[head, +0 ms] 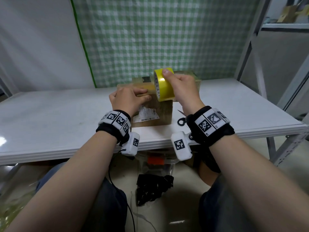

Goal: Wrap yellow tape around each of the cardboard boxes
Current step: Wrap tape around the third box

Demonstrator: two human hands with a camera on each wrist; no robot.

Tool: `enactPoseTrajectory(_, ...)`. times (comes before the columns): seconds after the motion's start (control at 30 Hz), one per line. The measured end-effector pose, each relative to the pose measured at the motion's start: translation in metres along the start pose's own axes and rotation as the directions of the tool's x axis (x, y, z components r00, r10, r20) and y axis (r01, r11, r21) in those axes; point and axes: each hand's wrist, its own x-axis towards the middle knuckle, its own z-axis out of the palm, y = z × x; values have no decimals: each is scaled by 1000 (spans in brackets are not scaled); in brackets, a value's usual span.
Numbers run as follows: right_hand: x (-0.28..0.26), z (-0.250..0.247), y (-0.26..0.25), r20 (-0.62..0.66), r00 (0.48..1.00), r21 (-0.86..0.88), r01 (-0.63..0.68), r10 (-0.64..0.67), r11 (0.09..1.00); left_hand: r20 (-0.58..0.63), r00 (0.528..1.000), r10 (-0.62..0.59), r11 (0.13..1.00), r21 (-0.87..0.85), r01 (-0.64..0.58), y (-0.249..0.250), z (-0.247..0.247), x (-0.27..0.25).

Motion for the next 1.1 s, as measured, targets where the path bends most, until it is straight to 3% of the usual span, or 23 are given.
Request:
enactPoseTrajectory(0.13,-5,-5,2,-6,995,-83,-97,96,992,2,1000,-5,1000,8,5,1,1,0)
enactPoseTrajectory(0.47,-14,-18,6,96,976,-283,-160,194,946,6,1000,4,1000,-11,-4,4,-3,-2)
enactPoseTrajectory(0.67,-18,-18,12,140,957,-273,-208,252,939,39,995,88,996,22,-89,-2,-4,-1)
enactPoseTrajectory(0.73,-19,-18,14,138,957,-256,-216,257,942,18,994,111,992,-62,-110,-5,-7,-4)
enactPoseTrajectory(0.8,-19,-17,17,134,954,-217,-236,269,947,-64,997,-32,966,-257,15,-7,-10,-8)
enactPoseTrajectory(0.87,-21,-18,16,136,952,-181,-249,275,952,-108,953,-283,881,-422,214,-14,-9,-9)
enactPoseTrajectory(0.93,-21,-17,16,151,945,-150,-267,289,952,16,880,-474,741,-533,409,-21,-8,-8)
enactPoseTrajectory(1.0,-20,-14,18,168,941,-133,-274,294,952,190,833,-519,667,-519,534,-25,-6,-9)
enactPoseTrajectory(1.1,-20,-10,21,168,938,-119,-287,304,951,188,856,-481,720,-472,508,-28,-1,-10)
